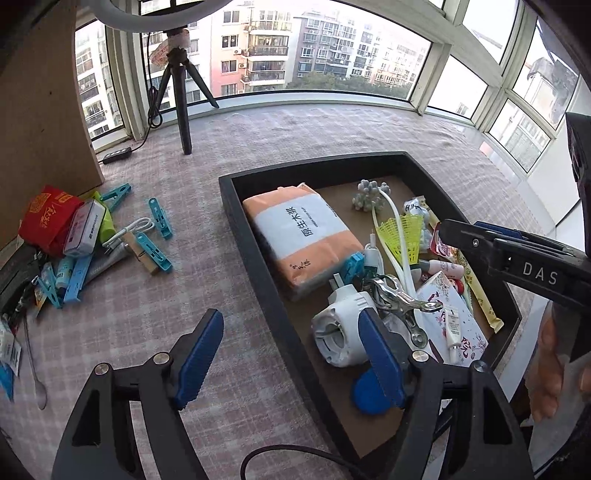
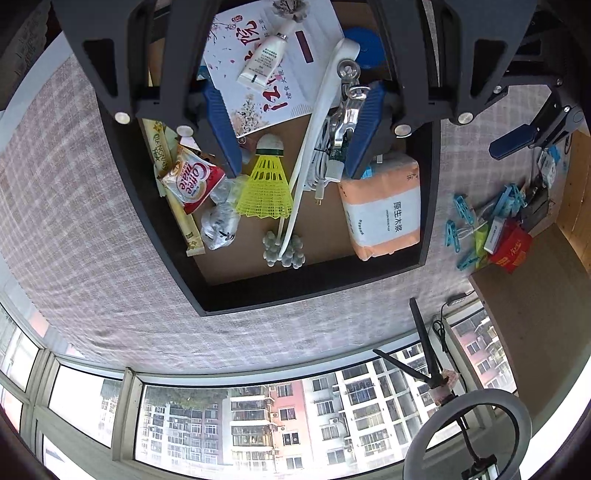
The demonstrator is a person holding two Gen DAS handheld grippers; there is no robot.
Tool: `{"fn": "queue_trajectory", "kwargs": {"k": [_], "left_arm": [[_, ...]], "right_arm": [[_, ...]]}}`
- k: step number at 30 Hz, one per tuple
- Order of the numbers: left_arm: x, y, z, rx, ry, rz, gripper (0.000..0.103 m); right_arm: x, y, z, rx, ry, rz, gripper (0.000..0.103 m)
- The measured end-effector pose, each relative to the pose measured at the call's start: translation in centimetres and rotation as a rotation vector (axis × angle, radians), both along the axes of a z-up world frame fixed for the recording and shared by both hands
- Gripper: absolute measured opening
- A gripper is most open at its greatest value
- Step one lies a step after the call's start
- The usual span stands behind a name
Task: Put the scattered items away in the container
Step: 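Grasp the grey spoon handle with the left gripper while the right grasps a teal clothespin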
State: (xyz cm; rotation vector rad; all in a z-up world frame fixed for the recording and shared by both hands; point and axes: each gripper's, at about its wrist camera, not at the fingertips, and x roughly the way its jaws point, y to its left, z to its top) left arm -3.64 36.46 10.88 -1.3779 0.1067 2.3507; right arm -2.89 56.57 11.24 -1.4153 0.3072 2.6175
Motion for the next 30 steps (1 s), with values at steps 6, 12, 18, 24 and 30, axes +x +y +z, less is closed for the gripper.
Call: {"fn": "queue_trajectory", "kwargs": {"k": [6, 12, 18, 24, 30], "left_arm": [[-0.6, -4.6, -0.6, -0.001, -0.015, 0.123, 0.068], [-1.2, -10.1, -1.3, -0.015, -0.035, 0.253, 0.066], [-1.6, -16.2, -1.6, -0.044, -0.045, 0.38, 0.066], [-2.2, -21.4, -2.5, -0.066, -0.071, 0.487, 0.065], [-2.7, -24.6, -3.7, -0.077, -0.094, 0.562, 0.062]], "right_arm": [[-1.2, -3.2, 0.2, 0.013, -0.008, 0.08, 0.058], [-2.5, -6.9, 0.2, 0.015, -0.011, 0.163, 0.058], [-4.3, -11.2, -0.2, 0.002, -0.012, 0.26, 0.058], [-6.5, -15.7, -1.1, -0.003, -0.022, 0.357, 0.058], [-9.8, -18.0, -1.7, -0.002, -0.034, 0.389, 0.058]]}}
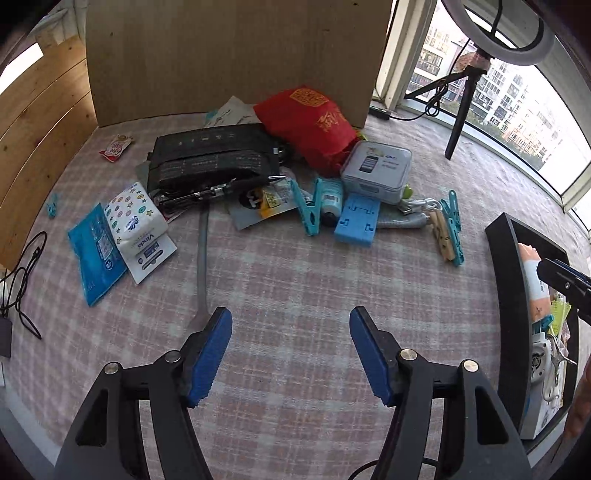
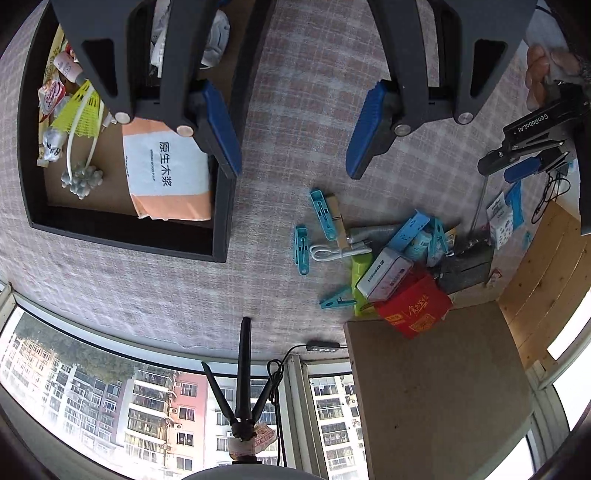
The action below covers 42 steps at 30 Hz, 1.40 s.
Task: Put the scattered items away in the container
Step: 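Grasp the grey spoon handle with the left gripper while the right grasps a teal clothespin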
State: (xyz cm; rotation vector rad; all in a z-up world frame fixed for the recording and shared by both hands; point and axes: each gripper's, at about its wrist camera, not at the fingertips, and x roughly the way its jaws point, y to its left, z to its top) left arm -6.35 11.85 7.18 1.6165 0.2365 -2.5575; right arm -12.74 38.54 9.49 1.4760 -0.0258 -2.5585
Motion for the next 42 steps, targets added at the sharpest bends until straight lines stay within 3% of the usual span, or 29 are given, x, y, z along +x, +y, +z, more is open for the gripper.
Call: {"fn": "queue_trajectory", "kwargs": {"k": [12, 18, 20, 26, 31, 37, 42], "left_arm": [[-2.1, -5.2, -3.4, -0.006, -0.076, 0.123, 0.062], [-2.8, -6.2, -5.2, -0.028, -0.135, 0.136, 0.062], [-3.1, -6.2, -5.8, -0.046, -0.158, 0.135, 0.056], [-3.4, -6.4, -5.8, -0.042, -0.153, 0.143, 0.054], [-3.4, -6.1, -5.5, -0.045, -0.134, 0.14, 0.04], [-3.2, -5.6, -5.2, -0.057, -0.117, 0.134, 0.034], [-3.0, -4.8, -5.0, -0.056, -0.106, 0.13, 0.026]], "right_arm": [[-7.0, -2.4, -3.2, 0.019, -0.066, 0.029, 0.058], [-9.3, -2.9, -5.5, 0.034, -0.103, 0.054, 0.058], [-9.8, -2.9, -6.1, 0.038, -0.11, 0.059, 0.058], [-10.7, -2.7, -7.1, 0.027, -0.123, 0.055, 0.056], [-11.2, -2.6, -7.7, 0.033, -0.137, 0.052, 0.047], [-11.5, -2.2, -8.9, 0.041, -0.164, 0.047, 0.046], [-11.8, -2.3, -9.6, 0.052, -0.175, 0.046, 0.034]]}}
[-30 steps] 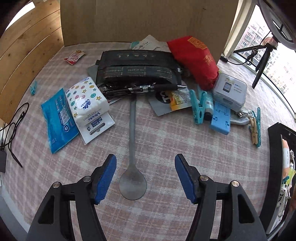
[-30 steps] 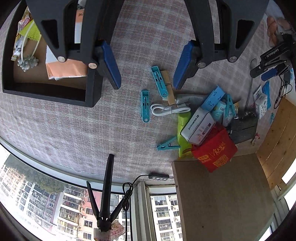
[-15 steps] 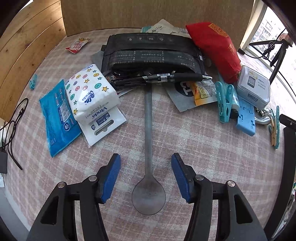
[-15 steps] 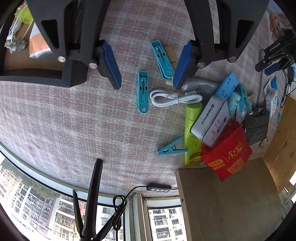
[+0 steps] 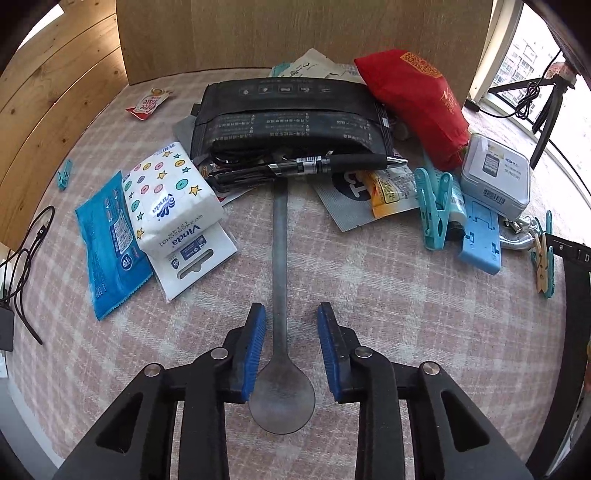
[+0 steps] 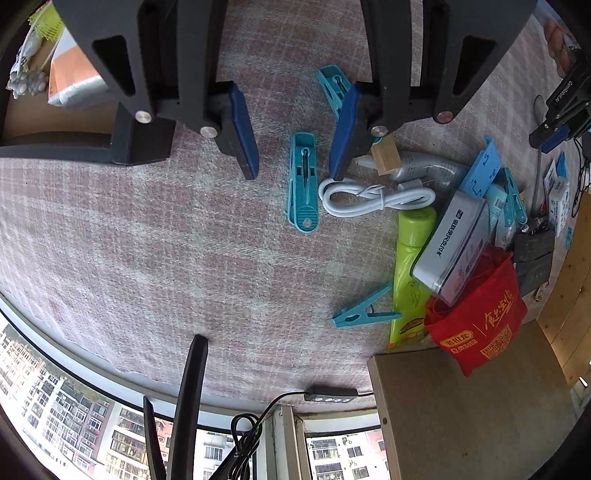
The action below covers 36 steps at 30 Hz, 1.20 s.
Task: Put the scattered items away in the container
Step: 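Grasp the grey spoon handle with the left gripper while the right grasps a teal clothespin, then carry the spoon and teal clothespin into the tray and open both grippers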
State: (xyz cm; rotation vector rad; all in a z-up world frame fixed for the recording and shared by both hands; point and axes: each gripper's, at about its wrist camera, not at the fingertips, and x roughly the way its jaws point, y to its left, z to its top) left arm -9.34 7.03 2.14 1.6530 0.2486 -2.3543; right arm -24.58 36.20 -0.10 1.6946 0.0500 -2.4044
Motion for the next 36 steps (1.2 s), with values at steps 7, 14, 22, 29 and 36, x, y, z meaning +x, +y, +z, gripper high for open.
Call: {"fn": "queue_trajectory", "kwargs": {"k": [7, 14, 22, 29, 36], "left_arm": [[0.6, -0.4, 0.2, 0.03, 0.019, 0.026, 0.007], [2.6, -1.3, 0.4, 0.107, 0.022, 0.057, 0.007], [4.7, -0.7, 2.7, 0.099, 0.06, 0.062, 0.007], [4.8, 3.7, 5.4, 0.105, 0.111, -0.013, 0.007], [3.8, 7.6, 6.9, 0.118, 0.139, -0.153, 0.007]], "right_arm": [[0.2, 0.1, 0.2, 0.007, 0.009, -0.01, 0.012], [1.8, 1.2, 1.7, -0.019, 0.04, -0.039, 0.012], [3.7, 2.0, 4.6, -0.057, 0.079, -0.052, 0.012], [6.8, 4.3, 7.0, -0.083, 0.11, -0.085, 0.012], [10.4, 9.4, 8.7, -0.088, 0.136, -0.171, 0.012]]}}
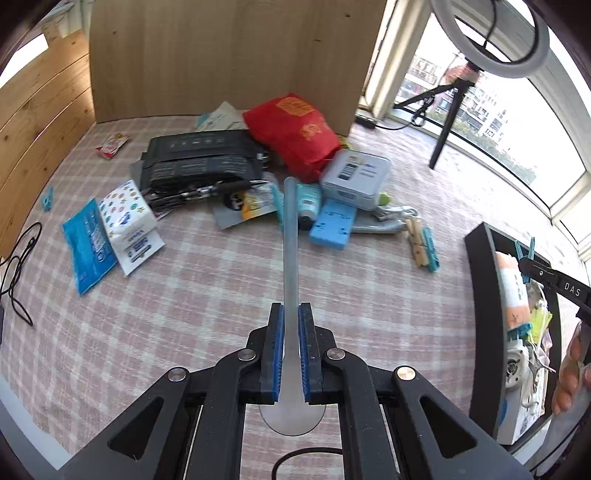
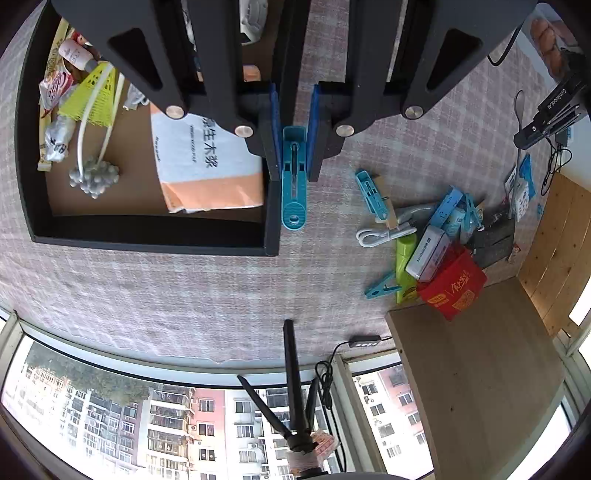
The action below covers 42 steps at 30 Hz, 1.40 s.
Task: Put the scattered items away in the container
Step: 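Carry the spoon and teal clothespin into the tray and open both grippers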
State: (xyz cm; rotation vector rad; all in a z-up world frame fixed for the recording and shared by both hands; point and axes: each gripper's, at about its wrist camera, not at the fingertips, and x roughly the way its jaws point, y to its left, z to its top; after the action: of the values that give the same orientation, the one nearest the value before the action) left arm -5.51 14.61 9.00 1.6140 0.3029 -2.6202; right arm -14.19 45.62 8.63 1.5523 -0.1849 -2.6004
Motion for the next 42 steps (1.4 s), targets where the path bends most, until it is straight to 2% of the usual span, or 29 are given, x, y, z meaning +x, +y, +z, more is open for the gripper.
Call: {"fn": "queue_trajectory", "kwargs": {"k": [11, 18, 24, 32, 33, 34, 35, 36, 37, 42], "left_arm": [[0.2, 12.8, 1.8, 0.023, 0.037, -0.256, 0.007], [0.7, 21.2, 2.5, 0.038, 0.051, -0.404, 0.007], [1.4, 26.4, 2.8, 0.04, 0.056, -0.491, 0.007], [2.3, 30.7, 3.2, 0.061, 0.072, -0.554, 0.008], [2.3, 31.0, 3.3, 0.072, 0.072, -0.559, 0.021], [2.3, 31.3, 3.2, 0.074, 0.063, -0.559, 0.057], [2.3, 31.5, 3.2, 0.069, 0.065, -0.55, 0.071], [2.4, 31.5, 3.4, 0.062, 0.084, -0.537, 0.075], [2.6, 31.5, 3.5, 0.048, 0.097, -0.53, 0.071], [2.5, 30.8, 3.4, 0.02, 0.089, -0.513, 0.068]], "right_arm": [[7.0, 10.8, 0.7, 0.025, -0.008, -0.188, 0.012], [10.8, 16.1, 0.7, 0.042, -0.016, -0.274, 0.012], [12.8, 18.8, 0.7, 0.036, -0.019, -0.308, 0.012], [14.4, 20.3, 1.0, 0.017, 0.0, -0.306, 0.013], [14.5, 20.4, 1.1, 0.008, 0.006, -0.296, 0.023], [14.5, 20.4, 1.1, 0.012, 0.0, -0.294, 0.031], [14.5, 20.4, 1.2, 0.021, -0.001, -0.297, 0.056], [14.7, 20.3, 1.5, 0.029, 0.014, -0.3, 0.064], [14.8, 20.3, 1.7, 0.037, 0.029, -0.301, 0.064], [14.6, 20.3, 2.1, 0.022, 0.039, -0.292, 0.064]]}}
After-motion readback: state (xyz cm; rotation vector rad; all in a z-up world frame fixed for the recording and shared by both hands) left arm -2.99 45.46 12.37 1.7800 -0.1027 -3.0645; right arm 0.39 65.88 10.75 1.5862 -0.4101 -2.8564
